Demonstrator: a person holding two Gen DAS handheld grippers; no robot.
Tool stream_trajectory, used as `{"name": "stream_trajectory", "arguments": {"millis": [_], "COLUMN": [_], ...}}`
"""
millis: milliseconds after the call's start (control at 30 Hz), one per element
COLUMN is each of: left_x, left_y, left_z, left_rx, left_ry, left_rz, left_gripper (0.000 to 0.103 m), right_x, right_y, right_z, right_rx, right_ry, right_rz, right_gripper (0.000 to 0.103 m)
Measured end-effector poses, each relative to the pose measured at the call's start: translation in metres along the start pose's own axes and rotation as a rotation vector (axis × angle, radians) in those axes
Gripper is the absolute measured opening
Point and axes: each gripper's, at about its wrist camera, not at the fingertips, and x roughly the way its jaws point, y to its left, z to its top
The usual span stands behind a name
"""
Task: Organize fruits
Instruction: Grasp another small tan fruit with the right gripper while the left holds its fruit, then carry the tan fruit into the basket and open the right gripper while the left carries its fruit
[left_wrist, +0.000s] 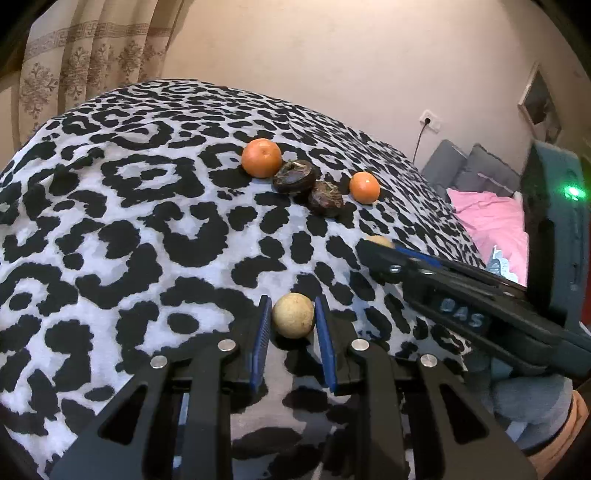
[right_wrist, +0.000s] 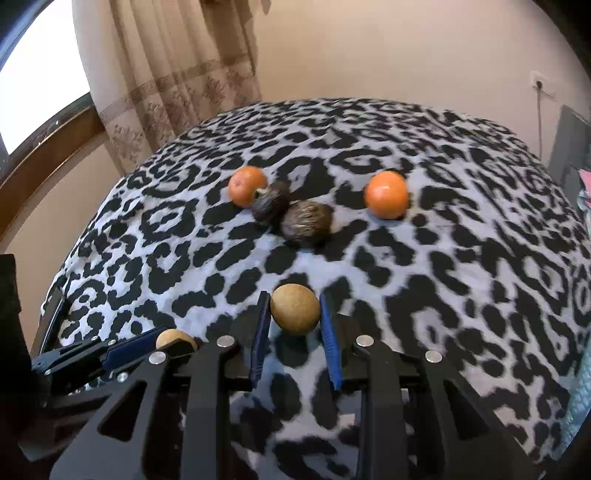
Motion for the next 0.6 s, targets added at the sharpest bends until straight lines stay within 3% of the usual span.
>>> {"name": "stream_trajectory", "arguments": {"millis": [600], "left_x": [-0.006], "left_y": [-0.007], "left_z": [-0.001], "left_rx": [0.029], "left_ry": [-0.025], "left_rz": [-0.040], "left_gripper": [0.024], "right_x": [-0.098], "right_y": [-0.059], "right_z": [-0.029], "right_rx": [0.179], "right_ry": [-0.161], "right_rz": [-0.092], "right_gripper": [0.027]}}
